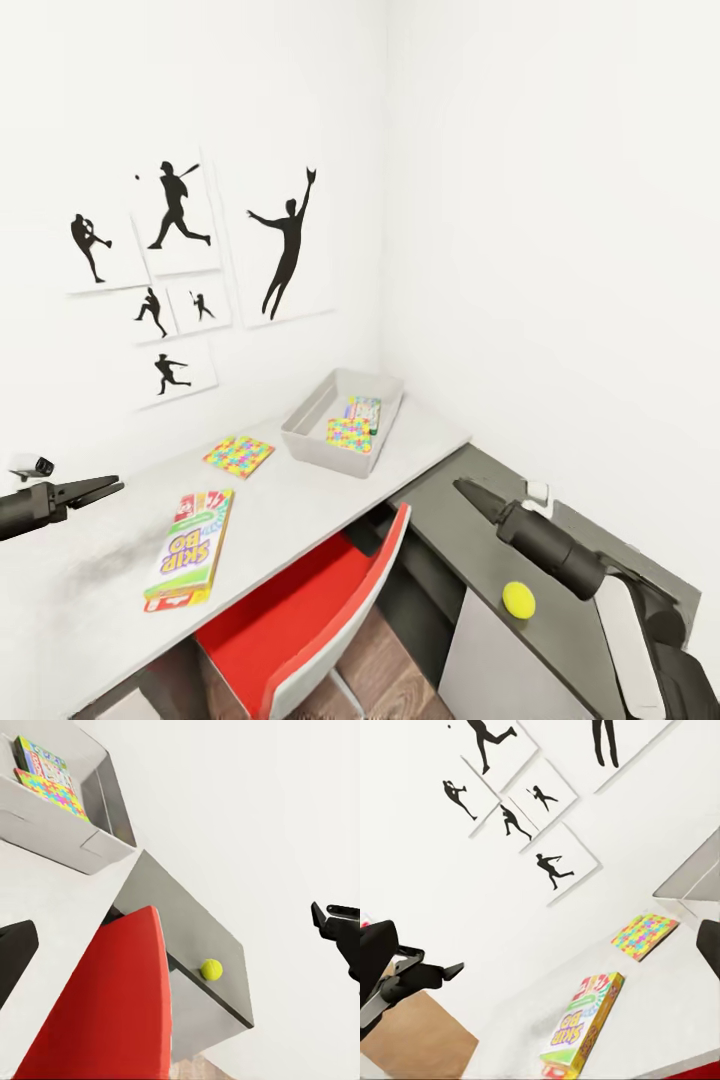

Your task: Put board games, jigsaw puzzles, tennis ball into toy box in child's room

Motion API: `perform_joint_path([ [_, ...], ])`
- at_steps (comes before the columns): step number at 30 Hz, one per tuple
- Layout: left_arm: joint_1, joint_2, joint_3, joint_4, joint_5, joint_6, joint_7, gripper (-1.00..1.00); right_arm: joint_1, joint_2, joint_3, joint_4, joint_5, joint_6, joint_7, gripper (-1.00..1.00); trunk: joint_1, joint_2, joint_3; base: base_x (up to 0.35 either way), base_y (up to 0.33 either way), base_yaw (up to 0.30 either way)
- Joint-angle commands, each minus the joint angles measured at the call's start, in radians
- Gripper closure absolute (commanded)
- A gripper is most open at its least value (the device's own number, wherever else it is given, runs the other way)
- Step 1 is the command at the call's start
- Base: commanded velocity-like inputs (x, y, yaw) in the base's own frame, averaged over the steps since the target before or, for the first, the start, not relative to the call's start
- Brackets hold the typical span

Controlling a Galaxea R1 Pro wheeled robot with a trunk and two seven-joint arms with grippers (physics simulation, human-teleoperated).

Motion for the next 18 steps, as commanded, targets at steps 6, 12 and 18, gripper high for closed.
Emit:
perform_joint_path([
  [6,-0.001,0.001,0.000,0.000,-0.001,0.011,-0.004,-1.00,-0.001,0.001,0.012,0.000,-0.004,0.008,-0.027,-1.00,0.000,-0.002,-0.002,-0.132,-0.001,0.284],
  [12,-0.001,0.001,0.001,0.000,-0.002,0.012,-0.004,-1.00,-0.003,0.001,0.026,0.000,-0.004,0.012,-0.046,-1.00,0.000,-0.002,-0.002,-0.022,0.078,0.287],
  [18,-0.001,0.001,0.001,0.000,-0.002,0.012,-0.004,-1.00,-0.007,0.000,0.048,0.000,-0.004,0.017,-0.099,-1.00,0.000,-0.002,-0.004,-0.003,0.186,0.287],
])
